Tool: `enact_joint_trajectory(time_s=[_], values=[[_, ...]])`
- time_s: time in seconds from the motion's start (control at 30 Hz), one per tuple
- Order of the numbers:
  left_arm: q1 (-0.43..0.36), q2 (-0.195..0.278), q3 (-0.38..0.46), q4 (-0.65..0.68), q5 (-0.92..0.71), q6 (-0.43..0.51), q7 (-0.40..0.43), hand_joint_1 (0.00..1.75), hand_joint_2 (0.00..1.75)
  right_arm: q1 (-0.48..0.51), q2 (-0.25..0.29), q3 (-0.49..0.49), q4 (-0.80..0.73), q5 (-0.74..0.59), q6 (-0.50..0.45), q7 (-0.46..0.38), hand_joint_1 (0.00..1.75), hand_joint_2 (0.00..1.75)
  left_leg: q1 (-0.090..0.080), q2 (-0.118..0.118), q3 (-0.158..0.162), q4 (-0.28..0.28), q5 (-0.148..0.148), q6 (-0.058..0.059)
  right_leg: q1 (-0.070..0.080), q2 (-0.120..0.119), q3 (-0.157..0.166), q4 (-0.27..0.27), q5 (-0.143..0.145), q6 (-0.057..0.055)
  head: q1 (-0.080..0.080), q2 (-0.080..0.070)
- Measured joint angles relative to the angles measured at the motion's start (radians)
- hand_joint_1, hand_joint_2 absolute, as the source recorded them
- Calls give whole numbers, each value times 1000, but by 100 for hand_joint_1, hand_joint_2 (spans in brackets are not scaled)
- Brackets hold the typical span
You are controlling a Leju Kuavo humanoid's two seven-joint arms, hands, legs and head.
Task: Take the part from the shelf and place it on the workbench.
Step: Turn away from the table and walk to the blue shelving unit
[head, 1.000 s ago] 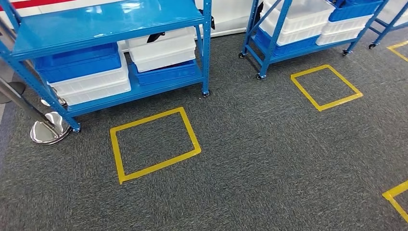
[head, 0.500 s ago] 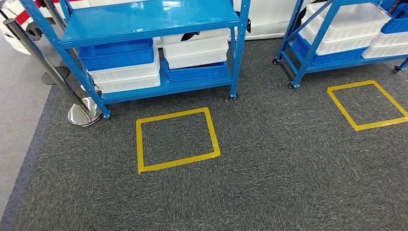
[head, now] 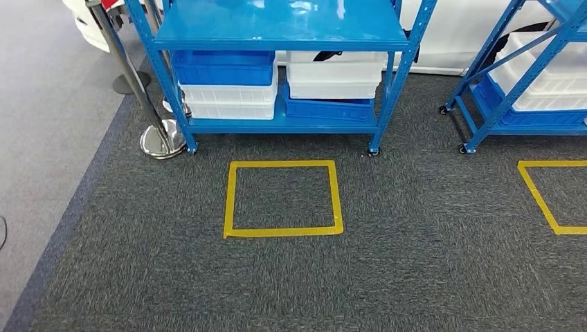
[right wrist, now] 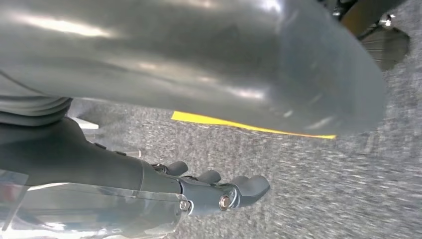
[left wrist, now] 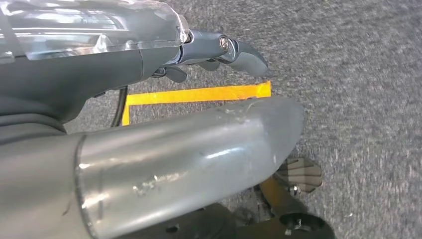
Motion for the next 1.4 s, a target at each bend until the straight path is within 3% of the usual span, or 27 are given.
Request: enact_joint_trajectory(time_s=[0.07, 0.1, 0.13, 0.17, 0.23, 0.27, 0.33, 0.43, 0.5, 0.57, 0.6, 0.63, 0.7, 0.77, 0.8, 0.87, 0.93, 1.0, 1.03, 1.1, 1.17, 1.2, 1.23, 1.3, 1.33, 1.37, 1.4], values=[[-3, -1, 0, -2, 3, -9, 2, 0, 0, 0, 3, -12, -2, 0, 1, 7, 0, 0, -2, -16, -1, -1, -8, 9, -1, 36, -72, 129, -51, 2, 6, 0], [-3, -1, 1, -2, 5, -18, 4, 0, 0, 0, 4, -17, -2, 1, 5, 10, 0, 0, -3, -24, 2, 0, -14, 11, -1, 40, -104, 178, -56, 2, 7, 0], [-3, -2, 2, -2, 8, -29, 7, 0, 0, 2, 5, -22, -2, 4, 10, 13, 0, 0, -4, -32, 8, 0, -22, 13, -1, 42, -121, 191, -38, 3, 7, 0], [-2, -2, 2, -2, 9, -39, 10, 0, 0, 3, 5, -26, -3, 7, 16, 16, 0, 0, -4, -38, 17, 1, -28, 11, -1, 42, -119, 167, -2, 2, 8, 0], [0, -2, 3, -2, 9, -51, 16, 0, 0, 6, 5, -32, -3, 14, 22, 20, 0, 0, -5, -46, 37, 3, -43, 2, -1, 45, -76, 44, 82, -3, 11, 0], [0, -2, 3, -2, 9, -53, 19, 0, 0, 6, 5, -36, -3, 18, 25, 21, 0, 0, -7, -48, 44, 5, -53, -4, 0, 47, -55, -10, 102, -7, 12, 0], [-1, -2, 3, -3, 7, -54, 23, 0, 0, 3, 7, -42, -4, 24, 31, 23, 0, 0, -11, -49, 52, 7, -71, -15, 3, 49, -37, -56, 97, -16, 13, 0], [-4, -2, 4, -7, 6, -54, 26, 0, 0, 3, 11, -48, -6, 30, 37, 23, 0, 0, -8, -45, 63, 18, -87, -33, 3, 48, -16, -66, 77, -36, 10, 0], [-5, -2, 4, -10, 6, -54, 27, 0, 0, 5, 13, -49, -8, 31, 38, 24, 0, 0, -4, -36, 24, 100, -109, -45, -1, 43, 13, -75, 62, -49, 5, 0], [-4, -2, 4, -10, 6, -54, 27, 0, 0, 6, 13, -50, -9, 32, 38, 25, 0, 0, -1, -31, -81, 252, -146, -54, -1, 39, 44, -80, 37, -54, 1, 0], [-2, -2, 4, -10, 5, -54, 27, 0, 0, 6, 13, -50, -9, 32, 38, 25, 0, 0, -1, -30, -135, 311, -148, -56, -1, 39, 61, -81, 22, -54, 1, 0], [1, -2, 4, -10, 4, -54, 28, 0, 0, 6, 13, -52, -9, 33, 38, 25, 0, 0, -1, -29, -177, 339, -126, -56, -1, 39, 82, -84, 6, -53, 0, 0], [6, -2, 4, -10, 0, -54, 29, 0, 0, 7, 15, -56, -9, 36, 39, 27, 0, 0, -2, -29, -199, 259, -9, -48, -1, 40, 133, -94, -27, -50, 0, 0], [12, -1, 4, -10, -3, -54, 31, 0, 0, 11, 18, -61, -9, 39, 41, 29, 0, 0, -10, -27, -175, 136, 97, -31, -2, 41, 183, -113, -59, -42, 3, 0], [14, 0, 4, -11, -6, -54, 32, 0, 0, 12, 19, -62, -9, 41, 42, 30, 0, 0, -16, -25, -161, 99, 111, -21, -2, 42, 202, -125, -70, -35, 3, 0], [14, 1, 4, -11, -12, -54, 36, 0, 0, 6, 22, -65, -10, 49, 44, 31, 0, 0, -24, -23, -133, 74, 75, -3, -1, 41, 229, -143, -73, -21, 5, 0], [11, 0, 4, -12, -16, -54, 40, 0, 0, -1, 22, -66, -12, 57, 47, 33, 0, 0, -19, -26, -85, 36, 39, 9, 0, 40, 215, -84, -26, -11, 7, 0], [10, 0, 4, -13, -20, -54, 41, 0, 0, -6, 22, -68, -14, 63, 50, 34, 0, 0, -13, -30, -22, -5, 17, 18, 0, 43, 133, 62, 25, -5, 13, 0], [10, -1, 4, -14, -21, -54, 42, 0, 0, -7, 22, -69, -14, 67, 52, 34, 0, 0, -12, -30, 8, -24, 5, 20, -1, 45, 81, 127, 21, -4, 16, 0], [10, -2, 4, -15, -24, -54, 44, 0, 0, -6, 22, -72, -14, 73, 54, 34, 0, 0, -12, -36, 71, -52, -24, 23, -2, 46, -14, 184, -61, 0, 18, 0], [13, -3, 4, -15, -27, -55, 45, 0, 0, 0, 22, -75, -14, 81, 54, 36, 0, 0, -11, -45, 139, -71, -60, 19, -2, 46, -85, 161, -143, 4, 19, 0], [15, -4, 4, -15, -28, -55, 45, 0, 0, 5, 22, -77, -14, 86, 55, 36, 0, 0, -11, -49, 171, -76, -81, 17, -2, 46, -113, 126, -137, 4, 20, 0], [17, -4, 4, -15, -30, -54, 45, 0, 0, 11, 22, -80, -14, 94, 55, 35, 0, 0, -10, -51, 200, -80, -104, 13, -2, 46, -136, 78, -78, 2, 21, 0], [20, -5, 4, -15, -33, -54, 45, 0, 0, 21, 22, -90, -14, 109, 57, 31, 0, 0, -13, -52, 252, -78, -157, 5, 3, 45, -169, -13, 121, -7, 23, 0], [20, -5, 4, -16, -34, -53, 45, 0, 0, 22, 22, -94, -14, 117, 58, 29, 0, 0, -14, -53, 275, -82, -180, -2, 7, 45, -173, -32, 191, -14, 21, 0], [16, -5, 3, -17, -36, -53, 45, 0, 0, 19, 23, -96, -15, 125, 59, 27, 0, 0, -14, -53, 295, -80, -194, -9, 11, 45, -170, -35, 215, -23, 19, 0], [10, -5, 2, -18, -37, -52, 45, 0, 0, 12, 23, -97, -16, 132, 59, 25, 0, 0, -13, -54, 301, -64, -188, -17, 13, 47, -157, -27, 196, -32, 18, 0]])
